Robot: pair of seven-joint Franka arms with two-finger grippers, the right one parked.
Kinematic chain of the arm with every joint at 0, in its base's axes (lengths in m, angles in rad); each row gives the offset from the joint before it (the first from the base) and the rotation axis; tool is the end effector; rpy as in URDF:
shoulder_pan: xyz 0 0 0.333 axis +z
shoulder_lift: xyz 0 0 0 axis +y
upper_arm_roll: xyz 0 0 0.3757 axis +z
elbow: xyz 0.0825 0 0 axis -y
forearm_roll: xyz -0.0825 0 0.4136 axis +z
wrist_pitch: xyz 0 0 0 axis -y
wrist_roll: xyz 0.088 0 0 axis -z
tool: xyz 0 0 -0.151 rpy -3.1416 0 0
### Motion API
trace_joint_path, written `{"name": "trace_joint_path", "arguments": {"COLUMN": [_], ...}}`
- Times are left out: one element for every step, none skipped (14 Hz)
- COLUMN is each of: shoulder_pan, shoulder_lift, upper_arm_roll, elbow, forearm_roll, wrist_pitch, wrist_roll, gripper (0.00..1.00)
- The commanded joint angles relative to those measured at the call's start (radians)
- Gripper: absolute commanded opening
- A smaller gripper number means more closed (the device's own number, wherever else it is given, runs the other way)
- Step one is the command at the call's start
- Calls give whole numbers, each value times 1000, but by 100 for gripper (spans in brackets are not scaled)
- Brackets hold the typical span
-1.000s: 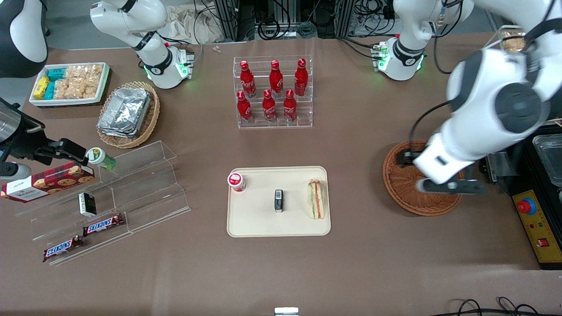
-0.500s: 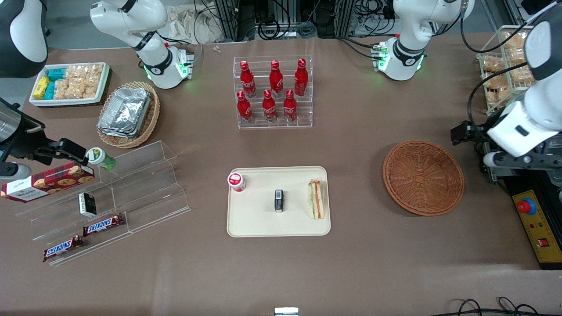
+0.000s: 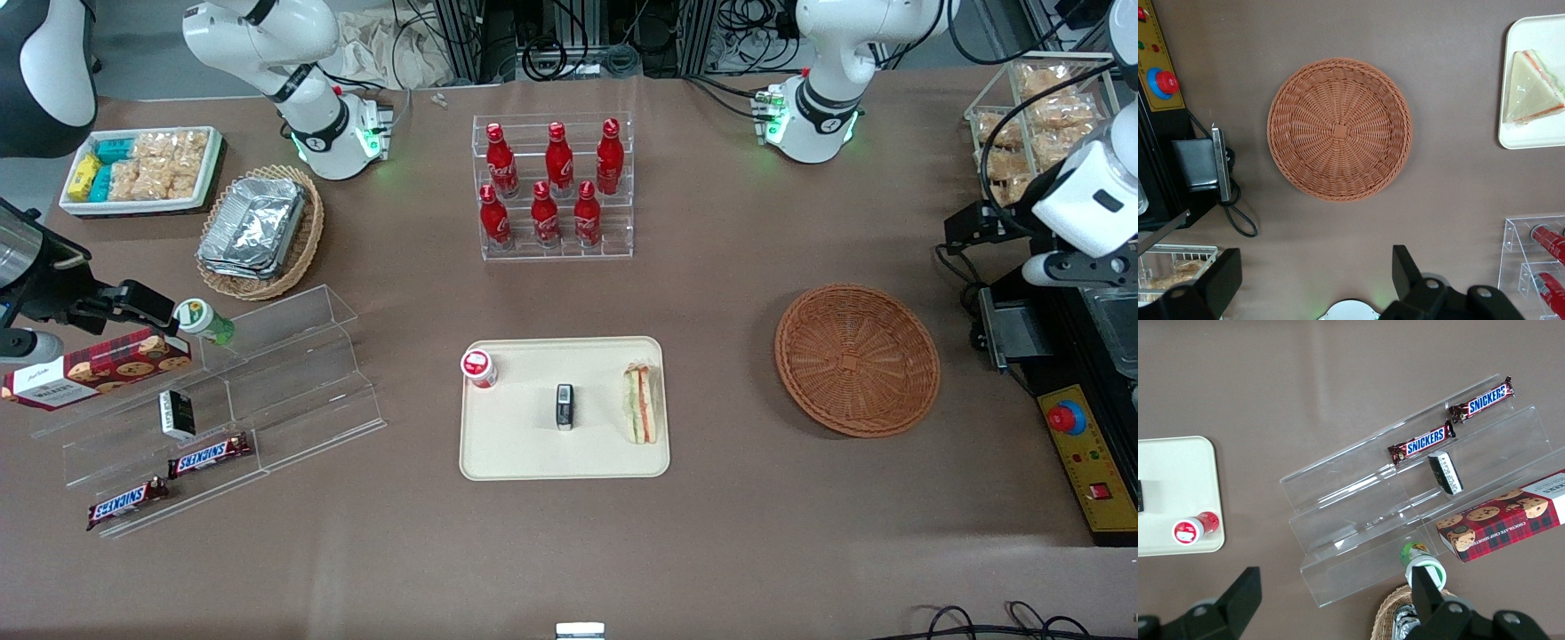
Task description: Place sandwich from basket to tray
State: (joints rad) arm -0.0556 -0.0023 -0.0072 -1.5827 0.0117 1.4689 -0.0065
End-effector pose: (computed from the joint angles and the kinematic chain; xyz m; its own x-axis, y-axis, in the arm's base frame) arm 0.5657 -0.0337 0.6276 0.9923 -0.0547 -0.1112 -0.0564 -0.9983 -0.0124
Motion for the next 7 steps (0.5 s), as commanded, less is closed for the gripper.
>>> {"name": "trace_joint_path", "arguments": {"shoulder_pan": [22, 22, 23, 25, 25, 25, 23], "shoulder_lift": [-35, -36, -41, -42, -39, -38, -33], "upper_arm_roll": [-37, -40, -39, -37, -37, -37, -40], "elbow": [-43, -45, -43, -43, -40, -36, -33], "forearm_roll": [14, 14, 10, 7, 4, 5, 13], "wrist_pitch": [11, 11, 11, 11, 11, 13, 13], "wrist_roll": [-49, -53, -53, -55, -70, -85, -90], "gripper": [100, 100, 100, 100, 100, 100, 100]}}
